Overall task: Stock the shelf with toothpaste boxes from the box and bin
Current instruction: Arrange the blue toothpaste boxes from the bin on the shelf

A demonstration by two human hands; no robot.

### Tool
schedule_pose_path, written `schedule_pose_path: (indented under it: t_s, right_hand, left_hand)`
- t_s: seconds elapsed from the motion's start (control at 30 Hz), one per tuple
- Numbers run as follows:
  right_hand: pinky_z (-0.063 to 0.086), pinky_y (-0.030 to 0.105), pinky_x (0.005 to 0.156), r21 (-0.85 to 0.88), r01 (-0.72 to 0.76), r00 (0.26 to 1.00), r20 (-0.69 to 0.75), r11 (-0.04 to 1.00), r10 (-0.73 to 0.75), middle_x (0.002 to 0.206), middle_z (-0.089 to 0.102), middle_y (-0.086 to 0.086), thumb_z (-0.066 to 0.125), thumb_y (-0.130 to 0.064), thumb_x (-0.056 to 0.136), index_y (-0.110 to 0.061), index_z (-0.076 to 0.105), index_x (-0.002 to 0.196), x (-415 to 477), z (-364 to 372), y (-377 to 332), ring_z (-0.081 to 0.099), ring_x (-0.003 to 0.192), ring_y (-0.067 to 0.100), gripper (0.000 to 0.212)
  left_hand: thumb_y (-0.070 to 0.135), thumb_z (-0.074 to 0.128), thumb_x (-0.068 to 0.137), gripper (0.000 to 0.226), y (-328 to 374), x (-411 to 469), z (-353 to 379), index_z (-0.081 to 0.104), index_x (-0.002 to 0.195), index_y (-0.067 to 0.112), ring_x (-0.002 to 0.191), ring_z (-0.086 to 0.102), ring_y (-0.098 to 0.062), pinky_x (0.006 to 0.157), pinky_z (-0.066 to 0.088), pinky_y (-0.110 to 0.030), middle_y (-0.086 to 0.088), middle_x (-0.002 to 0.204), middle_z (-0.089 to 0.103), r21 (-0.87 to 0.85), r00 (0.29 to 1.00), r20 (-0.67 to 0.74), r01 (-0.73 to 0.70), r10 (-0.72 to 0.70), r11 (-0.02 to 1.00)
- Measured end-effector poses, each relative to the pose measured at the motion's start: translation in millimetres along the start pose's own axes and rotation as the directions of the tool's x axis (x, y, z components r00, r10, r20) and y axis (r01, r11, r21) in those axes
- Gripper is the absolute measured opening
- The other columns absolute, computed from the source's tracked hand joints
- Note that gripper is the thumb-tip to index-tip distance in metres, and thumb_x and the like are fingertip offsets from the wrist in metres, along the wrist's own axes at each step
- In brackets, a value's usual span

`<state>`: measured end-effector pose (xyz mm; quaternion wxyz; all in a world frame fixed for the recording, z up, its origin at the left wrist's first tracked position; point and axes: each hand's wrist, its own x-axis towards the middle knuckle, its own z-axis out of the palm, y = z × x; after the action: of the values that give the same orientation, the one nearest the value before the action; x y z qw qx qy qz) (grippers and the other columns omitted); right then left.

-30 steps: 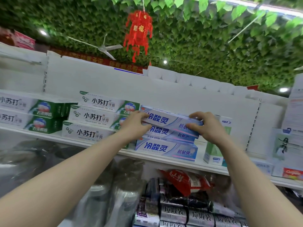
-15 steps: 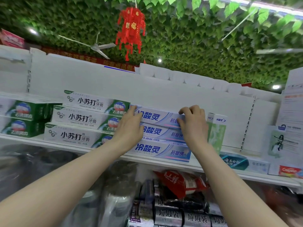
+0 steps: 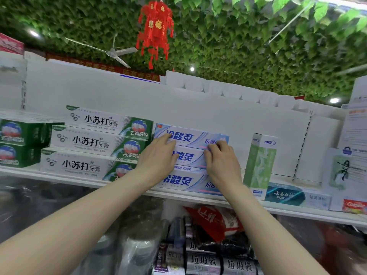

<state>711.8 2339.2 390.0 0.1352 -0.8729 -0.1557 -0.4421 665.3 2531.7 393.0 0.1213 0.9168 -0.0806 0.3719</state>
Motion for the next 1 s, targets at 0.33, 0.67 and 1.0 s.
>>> schedule_pose_path:
  t_s: [0.33, 0.67, 1.0]
  right_hand:
    - [0.037, 0.038, 0.094, -0.072, -0.024, 0.994, 0.106, 0.997, 0.032, 0.128, 0.051, 0.007, 0.034, -0.042, 0.103, -0.015, 0.059, 0.125, 8, 3, 2, 0.049, 0.113, 0.028, 0.043]
    - [0.038, 0.038, 0.092, -0.102, 0.001, 0.991, 0.13, 0.995, 0.013, 0.126, 0.053, 0.006, 0.033, -0.045, 0.102, -0.016, 0.06, 0.124, 14, 6, 4, 0.05, 0.113, 0.027, 0.046]
    - [0.038, 0.041, 0.099, -0.049, 0.045, 0.998, 0.049, 0.998, -0.043, 0.129, 0.055, 0.011, 0.031, -0.045, 0.099, -0.009, 0.06, 0.127, 4, 6, 0, 0.052, 0.118, 0.03, 0.054]
  left_hand:
    - [0.055, 0.038, 0.097, 0.065, 2, 11, 17, 0.035, 0.146, 0.013, 0.14, 0.032, -0.026, 0.116, 0.024, -0.037, -0.008, 0.158, 0.026, 0.2, 0.999, 0.03, -0.039, 0.033, 0.979]
    - [0.061, 0.037, 0.094, 0.066, 6, 19, 22, 0.042, 0.141, 0.015, 0.132, 0.041, -0.029, 0.111, 0.03, -0.039, -0.011, 0.154, 0.032, 0.266, 1.0, 0.024, -0.013, 0.006, 0.964]
    - [0.054, 0.047, 0.094, 0.061, 6, 7, 14, 0.045, 0.138, 0.012, 0.137, 0.035, -0.026, 0.117, 0.021, -0.037, -0.009, 0.15, 0.038, 0.149, 0.999, -0.039, -0.009, 0.015, 0.989]
